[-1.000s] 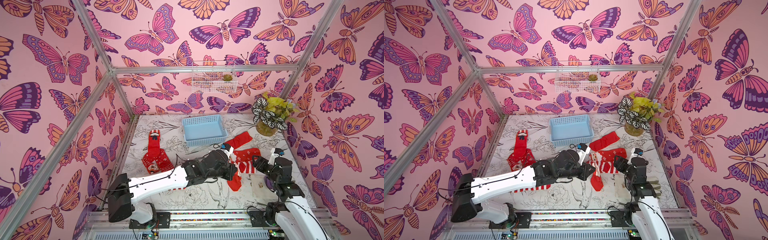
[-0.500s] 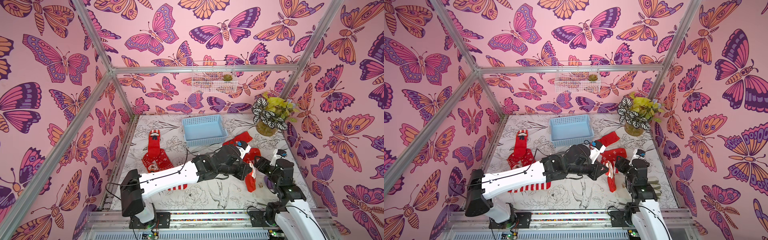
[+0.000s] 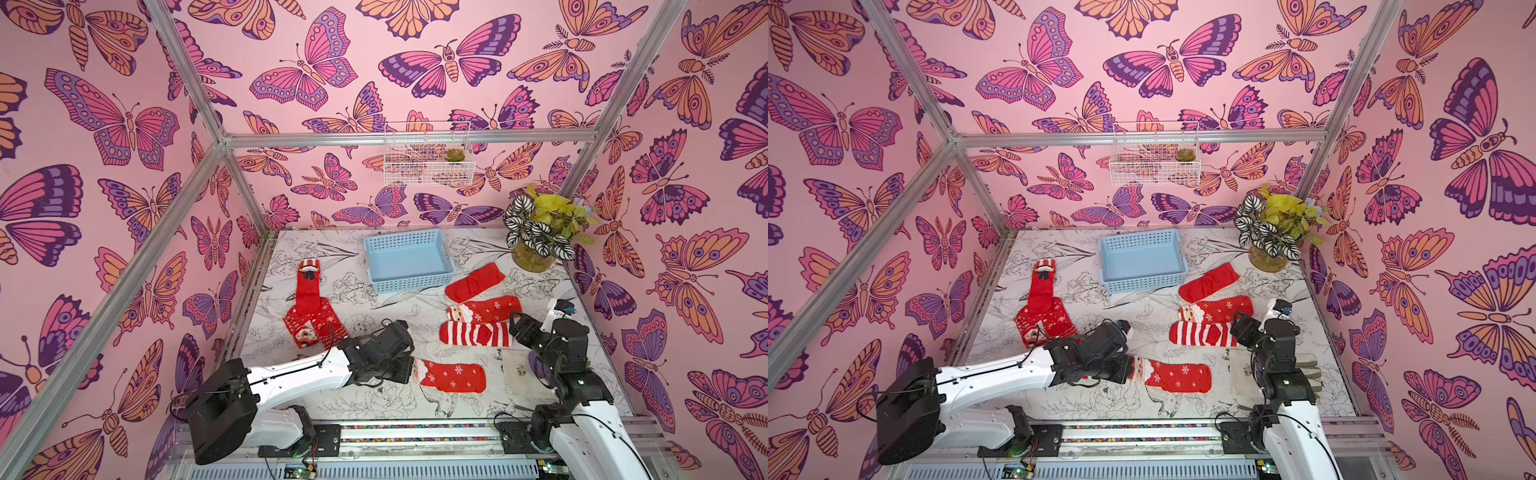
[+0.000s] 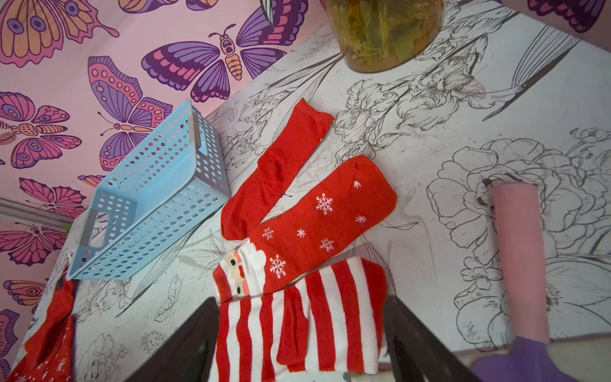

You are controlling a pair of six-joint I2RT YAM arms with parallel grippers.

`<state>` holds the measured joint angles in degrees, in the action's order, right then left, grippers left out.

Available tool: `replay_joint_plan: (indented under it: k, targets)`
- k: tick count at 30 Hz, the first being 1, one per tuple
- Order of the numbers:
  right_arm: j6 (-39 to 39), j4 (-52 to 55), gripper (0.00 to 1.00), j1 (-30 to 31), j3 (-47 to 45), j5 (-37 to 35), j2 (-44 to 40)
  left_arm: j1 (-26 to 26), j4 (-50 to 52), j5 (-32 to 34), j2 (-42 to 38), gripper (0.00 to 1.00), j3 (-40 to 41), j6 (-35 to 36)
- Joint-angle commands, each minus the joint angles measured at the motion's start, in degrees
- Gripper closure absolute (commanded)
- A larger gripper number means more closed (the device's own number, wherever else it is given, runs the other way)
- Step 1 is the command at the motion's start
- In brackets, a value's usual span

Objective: Place the socks together as a pair
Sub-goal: Flatten out the sock at the center of the board.

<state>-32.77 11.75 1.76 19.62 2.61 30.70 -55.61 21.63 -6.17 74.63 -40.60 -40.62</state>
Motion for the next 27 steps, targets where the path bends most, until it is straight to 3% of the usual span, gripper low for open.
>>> replay_joint_plan:
  k: [1, 7, 9, 11, 14, 15, 17, 20, 22, 24, 27]
  targets:
    - [1.05, -1.21, 0.21, 0.35, -0.97, 1.76, -0.10, 2.85, 2.52, 0.35, -0.13, 1.00, -0.37, 3.44]
    - [0.97, -2.55, 0.21, 0.35, -1.51, 2.31, 1.42, 6.00, 4.41, 3.51, 0.40, 0.99, -1.95, 7.50]
    - [1.04, -2.91, 0.21, 0.35, -1.51, 2.43, 2.21, 6.98, 5.20, 3.86, 0.52, 0.88, -2.34, 8.54]
    - [0.98, -3.63, 0.21, 0.39, -1.60, 2.85, 2.98, 7.36, 7.04, 5.13, 0.69, 0.68, -3.15, 9.34]
    - [1.29, -4.16, 0.21, 0.36, -1.51, 4.18, 3.99, 7.54, 10.29, 9.20, 0.13, 0.51, -4.51, 9.54]
    - [1.31, -4.31, 0.22, 0.38, -1.43, 4.78, 4.35, 7.54, 11.15, 10.78, -0.26, 0.49, -4.86, 8.90]
    - [1.16, -4.27, 0.29, 0.43, -1.25, 6.08, 5.07, 7.62, 11.58, 11.20, -1.03, 0.50, -5.19, 8.13]
    - [0.26, -2.99, 0.46, 1.39, -0.09, 8.35, 7.08, 7.46, 9.68, 6.73, -1.09, 0.64, -5.13, 5.90]
    - [-0.10, 3.18, 0.61, 4.12, 3.14, 7.25, 9.07, 6.72, 7.38, 3.04, -0.20, 0.67, -5.29, 3.82]
    - [-0.71, 8.15, 0.71, 9.78, 5.57, 4.58, 10.44, 4.64, 4.70, 1.74, 1.63, 0.70, -5.60, 2.69]
    - [-4.25, 11.67, 0.75, 23.44, 6.96, -2.12, 11.93, 1.31, 1.87, 3.38, 5.76, 0.87, -6.41, 0.73]
